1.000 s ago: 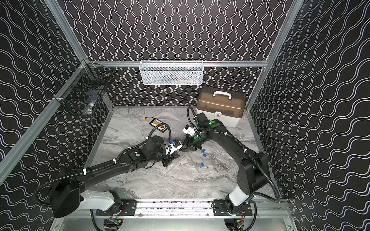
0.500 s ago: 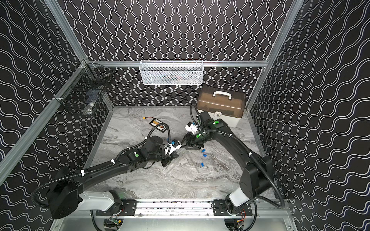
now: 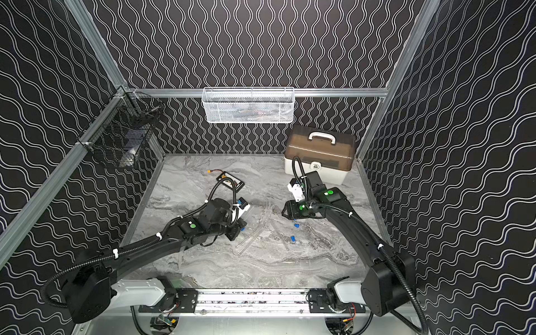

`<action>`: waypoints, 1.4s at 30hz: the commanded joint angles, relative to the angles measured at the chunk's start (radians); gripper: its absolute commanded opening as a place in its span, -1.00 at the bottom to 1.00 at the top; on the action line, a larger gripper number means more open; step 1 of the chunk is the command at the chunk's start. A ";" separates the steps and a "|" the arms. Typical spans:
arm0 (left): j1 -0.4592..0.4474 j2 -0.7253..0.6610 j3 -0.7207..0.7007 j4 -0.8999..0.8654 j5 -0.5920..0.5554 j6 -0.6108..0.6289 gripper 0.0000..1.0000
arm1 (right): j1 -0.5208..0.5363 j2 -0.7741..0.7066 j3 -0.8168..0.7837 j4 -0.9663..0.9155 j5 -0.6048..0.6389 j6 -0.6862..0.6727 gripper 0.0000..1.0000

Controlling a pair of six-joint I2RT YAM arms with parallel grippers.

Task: Insert stoppers into test tubes
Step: Pick up the test tube at the center of the board, then pick up the stopper from the center of the board.

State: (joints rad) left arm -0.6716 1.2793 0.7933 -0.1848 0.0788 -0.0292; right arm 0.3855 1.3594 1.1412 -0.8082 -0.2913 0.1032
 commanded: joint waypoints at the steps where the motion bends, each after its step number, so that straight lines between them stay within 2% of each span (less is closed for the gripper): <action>1: 0.033 -0.009 0.001 0.010 -0.003 -0.043 -1.00 | 0.002 0.026 -0.003 0.021 0.070 -0.032 0.04; 6: 0.097 -0.022 -0.006 -0.009 0.021 -0.062 -1.00 | 0.023 0.056 -0.037 0.076 0.034 -0.127 0.02; 11: 0.187 -0.068 -0.037 -0.011 0.044 -0.116 -0.99 | 0.145 0.088 -0.066 0.203 -0.013 -0.414 0.03; 15: 0.241 -0.107 -0.048 -0.038 0.029 -0.147 -0.98 | 0.211 0.165 -0.042 0.277 -0.049 -0.577 0.03; 18: 0.265 -0.133 -0.055 -0.064 0.013 -0.167 -0.98 | 0.254 0.234 -0.015 0.303 -0.043 -0.639 0.03; 22: 0.272 -0.158 -0.062 -0.095 0.023 -0.160 -0.97 | 0.257 0.282 0.027 0.321 0.010 -0.663 0.03; 25: 0.273 -0.174 -0.064 -0.109 0.040 -0.139 -0.96 | 0.207 0.265 -0.001 0.305 0.057 -0.739 0.02; 30: 0.273 -0.189 -0.068 -0.106 0.060 -0.089 -0.95 | 0.003 0.214 -0.054 0.209 0.007 -0.919 0.02; 34: 0.273 -0.175 -0.058 -0.106 0.079 -0.060 -0.95 | -0.114 0.213 -0.083 0.156 -0.003 -1.072 0.00; 38: 0.272 -0.163 -0.046 -0.105 0.091 -0.042 -0.96 | -0.157 0.245 -0.078 0.124 0.001 -1.096 -0.09; 42: 0.273 -0.157 -0.043 -0.095 0.099 -0.041 -0.95 | -0.158 0.211 -0.137 0.153 -0.021 -1.045 -0.11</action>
State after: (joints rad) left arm -0.4023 1.1179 0.7403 -0.2981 0.1593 -0.0849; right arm 0.2291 1.5929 1.0325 -0.6392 -0.2760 -0.9272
